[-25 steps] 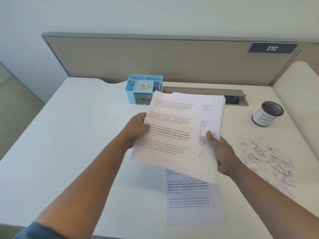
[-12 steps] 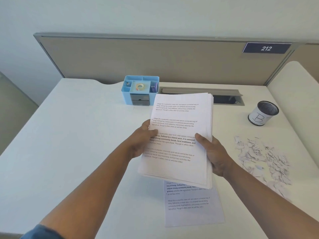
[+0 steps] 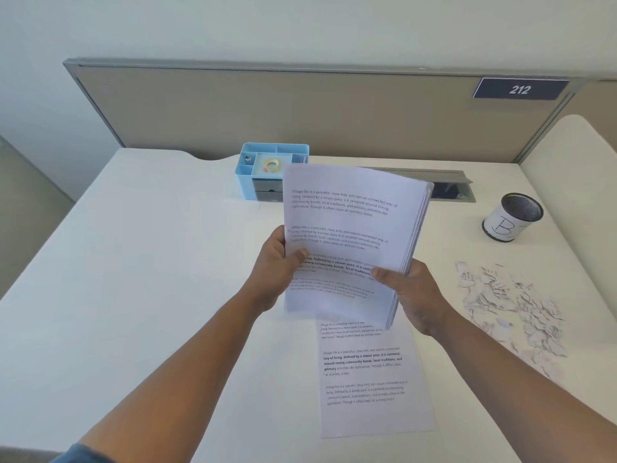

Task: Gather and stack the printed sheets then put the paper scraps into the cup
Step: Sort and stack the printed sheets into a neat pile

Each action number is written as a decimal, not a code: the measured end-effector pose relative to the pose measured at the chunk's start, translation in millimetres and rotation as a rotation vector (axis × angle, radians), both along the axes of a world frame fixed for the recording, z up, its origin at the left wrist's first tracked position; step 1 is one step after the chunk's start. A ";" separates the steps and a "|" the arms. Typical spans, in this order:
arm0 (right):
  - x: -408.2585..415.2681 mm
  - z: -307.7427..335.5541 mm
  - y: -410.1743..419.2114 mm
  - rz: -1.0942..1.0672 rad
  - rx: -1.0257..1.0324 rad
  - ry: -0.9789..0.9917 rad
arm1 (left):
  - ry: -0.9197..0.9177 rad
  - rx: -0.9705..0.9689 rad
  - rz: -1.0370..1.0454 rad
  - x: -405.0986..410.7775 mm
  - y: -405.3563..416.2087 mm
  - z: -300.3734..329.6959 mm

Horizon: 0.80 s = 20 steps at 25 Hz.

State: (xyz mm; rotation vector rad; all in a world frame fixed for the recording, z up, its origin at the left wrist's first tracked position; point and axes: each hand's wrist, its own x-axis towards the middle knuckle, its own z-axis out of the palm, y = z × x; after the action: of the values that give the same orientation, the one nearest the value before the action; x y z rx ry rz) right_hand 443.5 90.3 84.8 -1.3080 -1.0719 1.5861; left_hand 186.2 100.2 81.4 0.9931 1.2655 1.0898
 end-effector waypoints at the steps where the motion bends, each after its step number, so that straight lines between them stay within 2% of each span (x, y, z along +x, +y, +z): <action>1: -0.7 -2.8 -1.6 -0.007 0.003 -0.015 | 0.003 0.012 0.005 1.5 -3.2 -2.3; 8: -7.1 -16.1 -9.9 -0.011 -0.007 -0.075 | -0.098 -0.032 0.093 15.4 -18.6 -9.4; 20: -8.6 -23.2 -16.6 0.049 0.024 -0.094 | -0.087 -0.081 0.143 15.0 -20.5 -25.6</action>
State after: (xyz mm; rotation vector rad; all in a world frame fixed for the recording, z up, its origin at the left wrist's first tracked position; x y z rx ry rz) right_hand 434.9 73.8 61.6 -1.3610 -1.1847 1.5562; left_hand 201.1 79.7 55.7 0.7957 1.3141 1.1692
